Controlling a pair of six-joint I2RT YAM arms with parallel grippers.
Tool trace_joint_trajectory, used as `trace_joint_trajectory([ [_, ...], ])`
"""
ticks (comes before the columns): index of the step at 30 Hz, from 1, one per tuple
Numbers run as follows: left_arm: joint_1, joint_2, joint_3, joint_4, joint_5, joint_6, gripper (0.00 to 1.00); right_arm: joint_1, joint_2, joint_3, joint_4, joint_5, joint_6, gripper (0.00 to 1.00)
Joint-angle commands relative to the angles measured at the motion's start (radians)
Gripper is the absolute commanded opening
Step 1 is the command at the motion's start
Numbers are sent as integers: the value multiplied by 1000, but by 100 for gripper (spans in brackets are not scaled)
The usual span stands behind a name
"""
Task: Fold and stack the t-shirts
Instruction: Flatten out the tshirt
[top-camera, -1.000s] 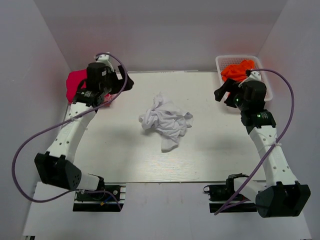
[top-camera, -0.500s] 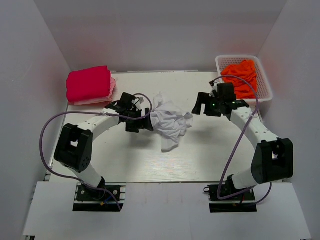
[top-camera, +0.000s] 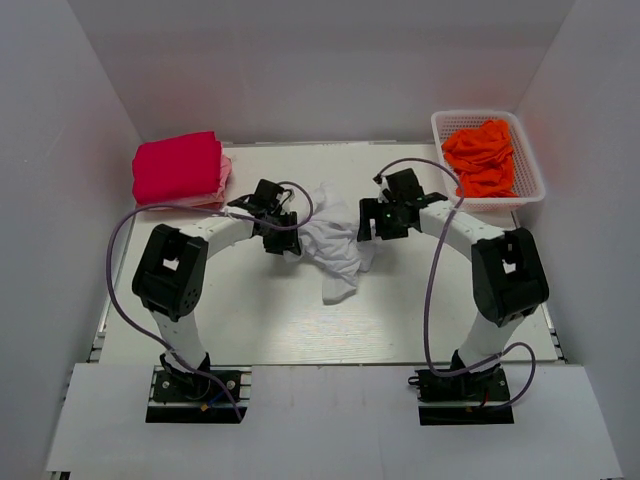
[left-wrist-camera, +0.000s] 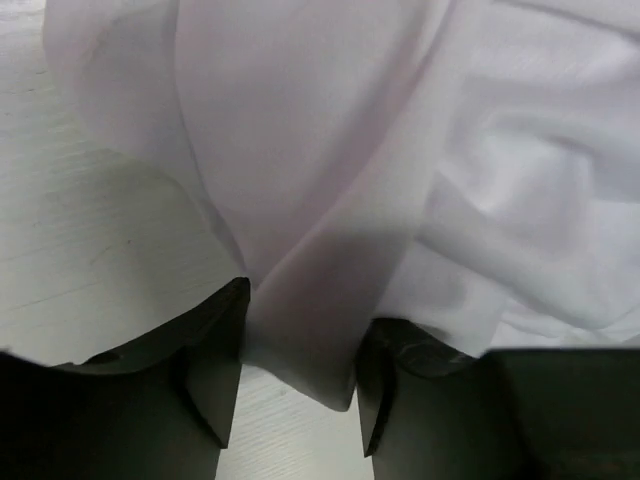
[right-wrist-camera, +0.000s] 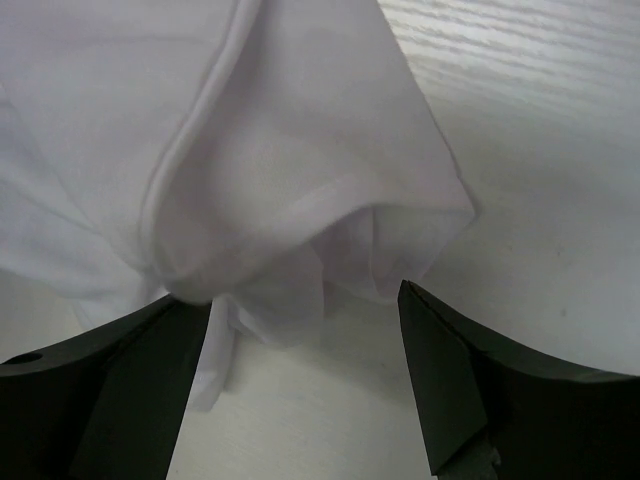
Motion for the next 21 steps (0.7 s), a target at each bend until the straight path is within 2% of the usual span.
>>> trace_joint_trajectory([
  [1,-2,-27,44,42,1,15,47,28,35,71,68,5,-3,80],
  [5,-2,-37,53,42,13,35,26,44,96,140,94,-37,-11,77],
  [6,-2,-37,65,42,13,35,7,46,113,146,105,-51,-15,59],
  [7,-2,-37,65,31,-2,35,0,46,121,167,110,-51,-8,31],
  [8,-2,-37,100,2,-2,35,0,51,121,178,101,-38,0,0],
  [13,-2,-135,203,-90,-114,44,0,41,5,223,76,189,27,0],
  [16,-2,-210,283,-133,-258,35,0,35,-91,253,42,317,38,0],
  [17,-2,-225,332,-165,-278,35,0,32,-136,279,32,402,35,0],
  [21,-2,-294,453,-217,-338,44,0,34,-256,336,25,476,-23,0],
])
